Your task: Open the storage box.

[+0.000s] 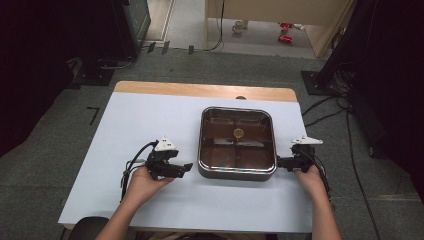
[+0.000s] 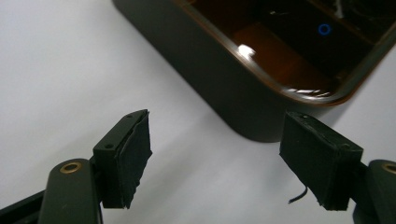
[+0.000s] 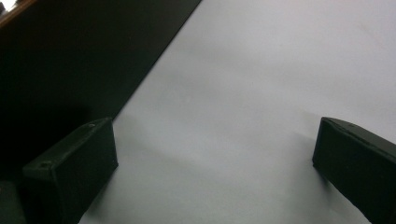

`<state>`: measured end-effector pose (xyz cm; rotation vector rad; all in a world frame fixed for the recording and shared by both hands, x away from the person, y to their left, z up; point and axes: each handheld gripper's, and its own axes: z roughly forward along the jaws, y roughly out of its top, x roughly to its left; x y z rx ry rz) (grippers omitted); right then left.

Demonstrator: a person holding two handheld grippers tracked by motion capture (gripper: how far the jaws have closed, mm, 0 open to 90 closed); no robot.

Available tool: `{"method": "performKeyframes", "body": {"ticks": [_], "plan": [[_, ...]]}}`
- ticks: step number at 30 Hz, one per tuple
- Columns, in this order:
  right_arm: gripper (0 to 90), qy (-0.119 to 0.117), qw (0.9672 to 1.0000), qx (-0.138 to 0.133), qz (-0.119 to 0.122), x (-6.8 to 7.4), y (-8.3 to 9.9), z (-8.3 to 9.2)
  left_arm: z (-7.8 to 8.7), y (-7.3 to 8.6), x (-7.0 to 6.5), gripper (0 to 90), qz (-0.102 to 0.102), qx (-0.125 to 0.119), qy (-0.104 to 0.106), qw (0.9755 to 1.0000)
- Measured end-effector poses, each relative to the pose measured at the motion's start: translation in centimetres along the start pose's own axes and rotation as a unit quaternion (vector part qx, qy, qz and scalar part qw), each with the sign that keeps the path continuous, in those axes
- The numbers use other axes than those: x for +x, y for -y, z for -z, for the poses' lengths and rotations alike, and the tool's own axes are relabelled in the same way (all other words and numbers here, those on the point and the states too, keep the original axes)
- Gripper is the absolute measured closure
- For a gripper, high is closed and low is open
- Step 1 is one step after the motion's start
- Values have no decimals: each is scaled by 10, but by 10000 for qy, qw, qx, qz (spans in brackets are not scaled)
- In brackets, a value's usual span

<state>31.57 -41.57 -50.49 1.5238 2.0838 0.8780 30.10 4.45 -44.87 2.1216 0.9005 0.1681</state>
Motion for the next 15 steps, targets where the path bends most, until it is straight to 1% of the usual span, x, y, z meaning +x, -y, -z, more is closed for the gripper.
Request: {"method": "performKeyframes", "body": {"ticks": [1,4,5,8,10,13,14,15], "plan": [[0,0,10000,0,0,0,0,0,2,-5,-4,248,-95,-26,57,9999],[0,0,10000,-2,0,0,0,0,2,-9,-6,258,-114,-2,71,9999],[0,-1,10000,-4,2,0,0,0,3,-14,-9,258,-122,-5,129,9998],[0,-1,10000,-4,2,0,0,0,2,-18,-10,261,-96,-4,174,9998],[0,-1,10000,-4,1,0,0,0,-1,-24,-12,261,-146,70,219,9996],[0,-2,10000,-4,3,0,0,0,-3,-30,-14,273,-161,216,281,9992],[0,-2,10000,-4,3,0,0,0,-3,-30,-14,294,-161,216,281,9992],[0,-3,10000,-4,1,0,0,0,-4,-33,-15,294,-180,227,296,9991]]}}
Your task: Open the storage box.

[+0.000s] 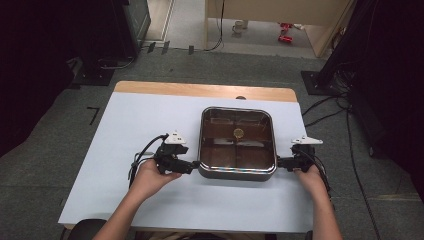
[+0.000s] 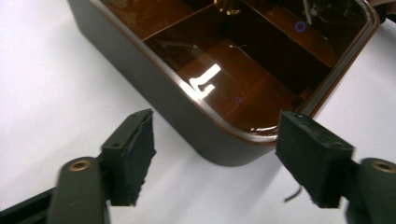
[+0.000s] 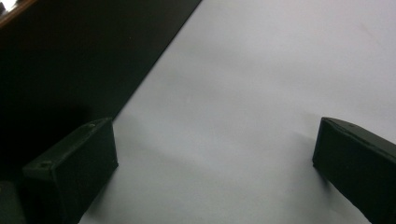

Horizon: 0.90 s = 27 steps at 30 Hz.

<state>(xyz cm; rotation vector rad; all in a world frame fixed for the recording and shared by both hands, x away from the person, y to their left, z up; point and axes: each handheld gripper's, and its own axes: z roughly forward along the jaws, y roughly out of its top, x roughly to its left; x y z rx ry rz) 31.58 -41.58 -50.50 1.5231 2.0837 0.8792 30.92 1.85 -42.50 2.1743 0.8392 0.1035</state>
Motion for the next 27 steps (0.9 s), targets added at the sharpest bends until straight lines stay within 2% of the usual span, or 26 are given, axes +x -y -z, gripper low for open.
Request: {"method": "performKeyframes", "body": {"ticks": [7,19,23,27], "plan": [[0,3,10000,1,0,0,0,0,-10,-23,-2,298,-221,17,140,9997],[0,4,10000,3,1,0,0,0,-22,-55,3,301,-326,4,251,9992],[0,5,10000,4,2,0,0,0,-28,-65,2,299,-424,-29,287,9987],[0,2,10000,6,4,0,0,0,-36,-77,0,299,-621,24,314,9976]]}}
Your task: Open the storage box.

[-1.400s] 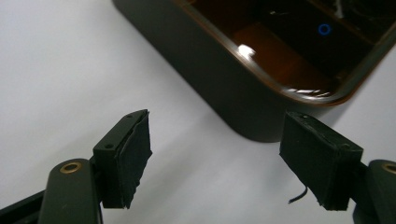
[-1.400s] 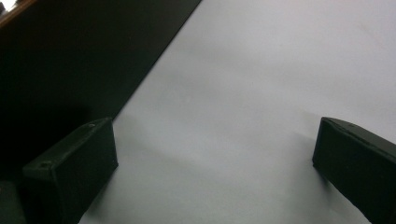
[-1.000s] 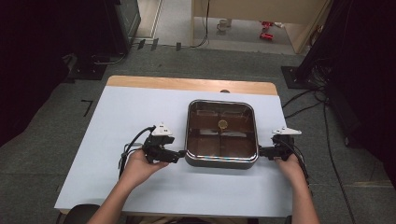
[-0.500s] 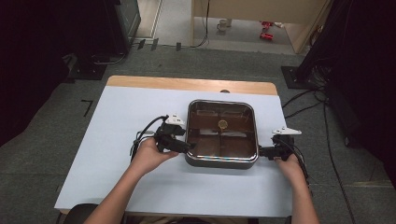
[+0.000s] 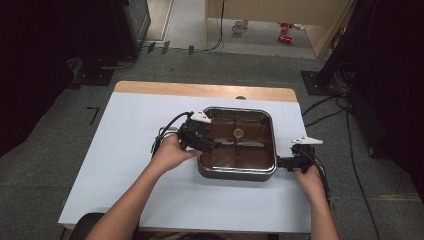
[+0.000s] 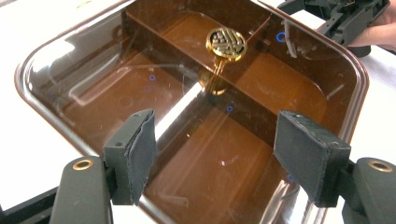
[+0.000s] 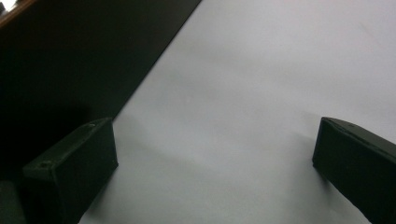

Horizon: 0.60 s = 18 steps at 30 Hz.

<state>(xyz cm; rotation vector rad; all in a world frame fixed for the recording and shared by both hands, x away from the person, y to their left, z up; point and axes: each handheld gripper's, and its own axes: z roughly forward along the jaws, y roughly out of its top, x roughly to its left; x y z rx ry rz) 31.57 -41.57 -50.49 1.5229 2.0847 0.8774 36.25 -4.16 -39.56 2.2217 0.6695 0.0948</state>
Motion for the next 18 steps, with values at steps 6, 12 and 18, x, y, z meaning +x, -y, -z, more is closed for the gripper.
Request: {"method": "performKeyframes", "body": {"ticks": [6,12,18], "plan": [[0,3,10000,-5,9,0,0,0,-9,-10,2,307,-13,-31,21,10000],[0,3,10000,-6,-4,0,0,0,-21,-18,0,307,-133,30,9,9999],[0,2,10000,-3,0,0,0,0,-43,-19,-3,304,-141,27,-3,9999]]}}
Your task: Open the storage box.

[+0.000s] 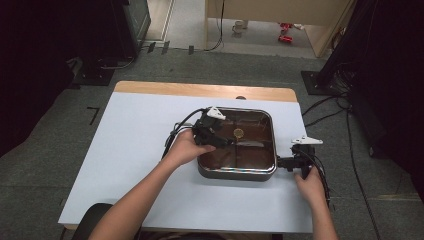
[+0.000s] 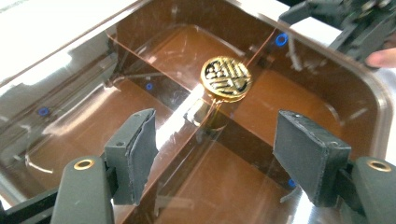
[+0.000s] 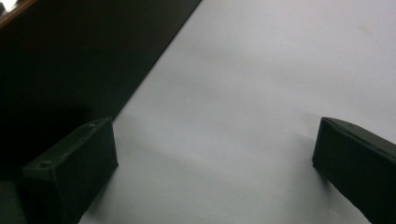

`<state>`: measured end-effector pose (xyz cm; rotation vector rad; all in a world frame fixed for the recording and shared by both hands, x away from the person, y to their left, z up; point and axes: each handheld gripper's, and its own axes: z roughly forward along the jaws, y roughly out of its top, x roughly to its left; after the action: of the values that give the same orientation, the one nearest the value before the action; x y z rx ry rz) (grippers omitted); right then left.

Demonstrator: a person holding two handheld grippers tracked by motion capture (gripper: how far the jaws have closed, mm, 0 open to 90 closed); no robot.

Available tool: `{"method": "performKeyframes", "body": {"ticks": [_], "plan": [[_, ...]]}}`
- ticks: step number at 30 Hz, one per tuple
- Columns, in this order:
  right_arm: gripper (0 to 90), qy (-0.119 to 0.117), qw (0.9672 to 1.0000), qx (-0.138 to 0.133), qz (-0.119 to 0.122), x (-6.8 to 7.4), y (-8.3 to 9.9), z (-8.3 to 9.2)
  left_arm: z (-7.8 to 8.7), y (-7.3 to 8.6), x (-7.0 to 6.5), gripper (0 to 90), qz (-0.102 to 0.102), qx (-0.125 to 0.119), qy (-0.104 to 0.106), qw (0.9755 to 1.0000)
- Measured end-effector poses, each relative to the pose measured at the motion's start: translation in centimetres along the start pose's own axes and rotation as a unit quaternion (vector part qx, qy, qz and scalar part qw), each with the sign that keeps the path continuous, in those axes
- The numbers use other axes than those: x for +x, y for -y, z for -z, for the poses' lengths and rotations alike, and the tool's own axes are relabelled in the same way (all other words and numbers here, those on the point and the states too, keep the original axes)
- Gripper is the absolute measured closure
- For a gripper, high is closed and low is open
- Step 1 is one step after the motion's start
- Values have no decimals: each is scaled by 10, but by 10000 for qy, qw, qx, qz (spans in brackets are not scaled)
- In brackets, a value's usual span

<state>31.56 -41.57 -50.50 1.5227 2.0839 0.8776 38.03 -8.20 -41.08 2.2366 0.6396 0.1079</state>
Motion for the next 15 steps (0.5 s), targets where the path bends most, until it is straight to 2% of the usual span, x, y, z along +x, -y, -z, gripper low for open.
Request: {"method": "performKeyframes", "body": {"ticks": [1,4,5,8,9,15], "plan": [[0,1,10000,2,-1,0,0,0,-7,0,1,307,-17,41,-13,10000],[0,1,10000,-1,1,0,0,0,-13,-3,1,314,-34,115,32,9999],[0,3,10000,-6,1,0,0,0,-19,-7,-1,314,-115,110,57,9999],[0,0,10000,-1,0,0,0,0,-24,-11,-3,315,-192,124,49,9997],[0,0,10000,0,-3,0,0,0,-29,-14,-6,319,-277,55,-3,9996],[0,1,10000,-1,-3,0,0,0,-37,-17,-7,390,-398,109,-40,9991]]}}
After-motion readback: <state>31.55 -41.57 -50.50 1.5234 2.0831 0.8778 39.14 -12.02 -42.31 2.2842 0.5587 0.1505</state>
